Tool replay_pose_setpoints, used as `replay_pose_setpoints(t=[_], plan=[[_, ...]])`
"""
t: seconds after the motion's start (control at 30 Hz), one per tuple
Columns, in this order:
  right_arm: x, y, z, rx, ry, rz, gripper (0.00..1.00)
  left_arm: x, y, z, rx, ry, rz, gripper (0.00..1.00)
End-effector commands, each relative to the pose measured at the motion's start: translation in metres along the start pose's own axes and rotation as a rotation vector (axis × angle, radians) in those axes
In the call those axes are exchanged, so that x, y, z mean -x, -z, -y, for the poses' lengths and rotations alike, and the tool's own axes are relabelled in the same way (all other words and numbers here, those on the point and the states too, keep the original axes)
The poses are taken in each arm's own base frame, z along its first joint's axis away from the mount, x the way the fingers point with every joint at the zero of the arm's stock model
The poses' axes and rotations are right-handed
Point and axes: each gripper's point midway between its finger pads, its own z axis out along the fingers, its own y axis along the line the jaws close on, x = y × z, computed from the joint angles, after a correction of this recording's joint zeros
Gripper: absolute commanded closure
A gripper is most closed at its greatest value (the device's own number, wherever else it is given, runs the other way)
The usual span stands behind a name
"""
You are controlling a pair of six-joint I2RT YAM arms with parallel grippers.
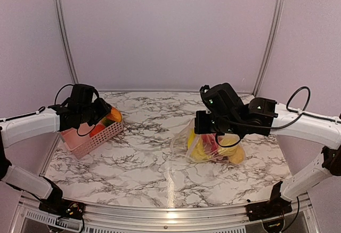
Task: Open the zip-top bag and remove the fake food
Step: Place the fake fruit in the bin.
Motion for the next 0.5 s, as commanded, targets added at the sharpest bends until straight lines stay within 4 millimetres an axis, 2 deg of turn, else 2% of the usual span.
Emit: replay_pose_setpoints(t=[0.0, 0.27, 0.47], plan=[[0.006, 0.011, -0.001, 0.018, -0.018, 0.021, 1.00, 0.006, -0.003, -0.031, 0.032, 0.054, -0.025, 0.56], [0.005, 0.011, -0.002, 0.019, -0.018, 0.019, 1.00, 0.018, -0.011, -0.080, 0.100, 0.141, -0.008, 0.55], [0.006, 0.011, -0.002, 0.021, -0.020, 0.020, 1.00, 0.023, -0.016, -0.099, 0.120, 0.169, -0.009, 0.53]])
